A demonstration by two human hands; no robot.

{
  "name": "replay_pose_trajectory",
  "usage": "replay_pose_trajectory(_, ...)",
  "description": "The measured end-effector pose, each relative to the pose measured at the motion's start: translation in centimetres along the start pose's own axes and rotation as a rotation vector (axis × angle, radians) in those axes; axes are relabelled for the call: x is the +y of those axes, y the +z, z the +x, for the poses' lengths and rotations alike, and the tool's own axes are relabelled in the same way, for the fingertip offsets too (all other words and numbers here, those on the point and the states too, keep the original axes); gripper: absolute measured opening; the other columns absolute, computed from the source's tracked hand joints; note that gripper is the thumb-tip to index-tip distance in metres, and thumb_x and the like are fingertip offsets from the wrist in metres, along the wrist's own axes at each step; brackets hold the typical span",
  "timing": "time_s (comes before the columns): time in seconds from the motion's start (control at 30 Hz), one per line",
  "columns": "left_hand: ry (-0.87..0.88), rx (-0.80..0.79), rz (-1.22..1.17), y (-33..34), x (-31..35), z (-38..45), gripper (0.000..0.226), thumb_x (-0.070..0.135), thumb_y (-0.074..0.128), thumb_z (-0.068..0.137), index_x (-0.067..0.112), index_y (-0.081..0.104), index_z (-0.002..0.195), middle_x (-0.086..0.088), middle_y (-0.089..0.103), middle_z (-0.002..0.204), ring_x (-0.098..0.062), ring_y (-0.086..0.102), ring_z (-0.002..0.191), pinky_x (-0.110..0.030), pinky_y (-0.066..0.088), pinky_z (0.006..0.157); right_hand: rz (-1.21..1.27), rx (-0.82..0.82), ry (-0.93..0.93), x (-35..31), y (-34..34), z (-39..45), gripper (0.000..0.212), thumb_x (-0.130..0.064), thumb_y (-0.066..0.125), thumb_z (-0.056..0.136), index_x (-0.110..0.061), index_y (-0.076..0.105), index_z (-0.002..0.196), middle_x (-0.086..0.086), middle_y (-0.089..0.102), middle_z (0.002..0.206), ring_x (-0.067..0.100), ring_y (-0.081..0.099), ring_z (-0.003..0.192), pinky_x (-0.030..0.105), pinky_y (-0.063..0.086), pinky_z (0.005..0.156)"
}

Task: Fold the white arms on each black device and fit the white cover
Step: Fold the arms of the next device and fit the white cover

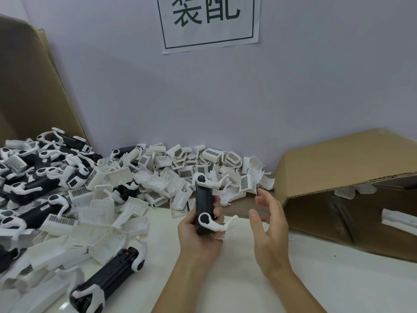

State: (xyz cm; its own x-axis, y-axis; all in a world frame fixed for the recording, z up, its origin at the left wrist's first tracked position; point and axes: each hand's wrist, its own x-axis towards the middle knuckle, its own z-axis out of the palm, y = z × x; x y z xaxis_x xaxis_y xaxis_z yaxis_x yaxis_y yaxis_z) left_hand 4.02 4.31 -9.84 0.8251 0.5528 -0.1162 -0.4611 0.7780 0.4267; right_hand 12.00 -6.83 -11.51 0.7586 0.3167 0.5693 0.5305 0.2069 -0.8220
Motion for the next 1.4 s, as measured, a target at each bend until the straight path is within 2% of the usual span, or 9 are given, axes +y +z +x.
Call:
replay_pose_trajectory(0.17, 0.09, 0.006, 0.069, 0.6, -0.1, 0.2, 0.039, 0.029, 0.058, 0.079, -0.001, 0.068, 0.103, -0.014, 0.07, 0.075, -0.022, 0.065, 0.054, -0.025, 0.053, 0.046, -0.012, 0.012, 0.056, 0.0, 0.0, 0.1, 0.046, -0.024, 0.055, 0.082, -0.033, 0.055, 0.126, -0.018, 0.057, 0.115, 0.0, 0.052, 0.113, 0.01, 0.042, 0.082)
replay_pose_trajectory(0.3, 0.36, 0.072, 0.502, 0.3, -0.2, 0.4, 0.035, 0.028, 0.066, 0.081, 0.0, 0.064, 0.102, -0.015, 0.072, 0.079, -0.03, 0.068, 0.066, -0.039, 0.059, 0.068, -0.021, 0.042, 0.092, 0.2, 0.0, 0.3, 0.043, -0.008, 0.06, 0.09, -0.035, 0.056, 0.123, -0.014, 0.057, 0.11, -0.002, 0.052, 0.108, 0.017, 0.041, 0.08)
replay_pose_trajectory(0.47, 0.739, 0.215, 1.122, 0.6, -0.3, 0.2, 0.035, 0.012, 0.088, 0.071, 0.028, 0.061, 0.088, 0.019, 0.069, 0.087, -0.002, 0.066, 0.079, -0.02, 0.055, 0.066, -0.054, 0.04, 0.111, 0.3, 0.2, 0.3, 0.048, 0.005, 0.06, 0.089, -0.029, 0.059, 0.124, -0.013, 0.057, 0.108, -0.002, 0.052, 0.106, 0.012, 0.043, 0.077)
replay_pose_trajectory(0.57, 0.828, 0.196, 1.261, 0.5, -0.4, 0.3, 0.034, 0.012, 0.087, 0.071, 0.029, 0.06, 0.082, 0.016, 0.068, 0.085, 0.0, 0.063, 0.082, -0.011, 0.048, 0.069, -0.055, 0.047, 0.109, 0.3, 0.2, 0.4, 0.047, 0.006, 0.059, 0.089, -0.026, 0.06, 0.123, -0.01, 0.058, 0.107, -0.002, 0.052, 0.103, 0.007, 0.042, 0.075)
replay_pose_trajectory(0.77, 0.83, 0.197, 1.067, 0.5, -0.2, 0.2, 0.007, 0.018, 0.066, 0.095, 0.023, 0.068, 0.092, 0.011, 0.073, 0.078, -0.006, 0.069, 0.066, -0.019, 0.054, 0.054, -0.077, 0.014, 0.166, 0.8, 0.3, 0.4, 0.041, 0.006, 0.055, 0.091, -0.025, 0.063, 0.117, -0.006, 0.062, 0.097, 0.005, 0.057, 0.091, 0.011, 0.045, 0.069)
replay_pose_trajectory(0.93, 0.541, 0.403, 0.551, -0.4, 2.6, 0.2, 0.03, 0.031, 0.051, 0.103, 0.009, 0.068, 0.091, -0.007, 0.068, 0.065, -0.022, 0.06, 0.049, -0.024, 0.037, 0.034, -0.159, -0.075, 0.185, 1.2, 0.4, 0.2, 0.035, 0.003, 0.054, 0.092, -0.026, 0.067, 0.108, -0.007, 0.067, 0.086, 0.003, 0.058, 0.079, 0.014, 0.045, 0.059)
replay_pose_trajectory(1.1, 0.552, 0.509, 0.417, -1.3, 5.3, 0.2, 0.026, 0.032, 0.049, 0.103, 0.018, 0.064, 0.087, -0.005, 0.065, 0.069, -0.019, 0.057, 0.05, -0.021, 0.035, 0.039, -0.268, -0.142, 0.213, 1.1, 1.0, 0.4, 0.035, -0.001, 0.054, 0.093, -0.033, 0.066, 0.095, -0.007, 0.069, 0.077, 0.007, 0.061, 0.071, 0.012, 0.045, 0.056)
replay_pose_trajectory(1.23, 0.633, 0.588, 0.463, -1.2, 4.7, 0.4, 0.026, 0.033, 0.051, 0.102, 0.017, 0.064, 0.085, -0.005, 0.066, 0.075, -0.014, 0.062, 0.056, -0.019, 0.04, 0.038, -0.47, -0.316, 0.255, 1.3, 3.9, 1.9, 0.028, -0.017, 0.06, 0.094, -0.015, 0.067, 0.12, -0.007, 0.067, 0.09, 0.001, 0.059, 0.074, 0.005, 0.041, 0.06)
replay_pose_trajectory(1.4, 0.656, 0.583, 0.532, -1.6, 4.5, 0.9, 0.026, 0.031, 0.053, 0.101, 0.012, 0.063, 0.086, -0.008, 0.068, 0.08, -0.023, 0.065, 0.072, -0.028, 0.045, 0.054, -0.671, -0.447, 0.357, 1.1, 9.4, 4.6, 0.056, -0.045, 0.068, 0.086, -0.009, 0.054, 0.127, 0.006, 0.055, 0.119, 0.017, 0.052, 0.1, 0.029, 0.046, 0.075)
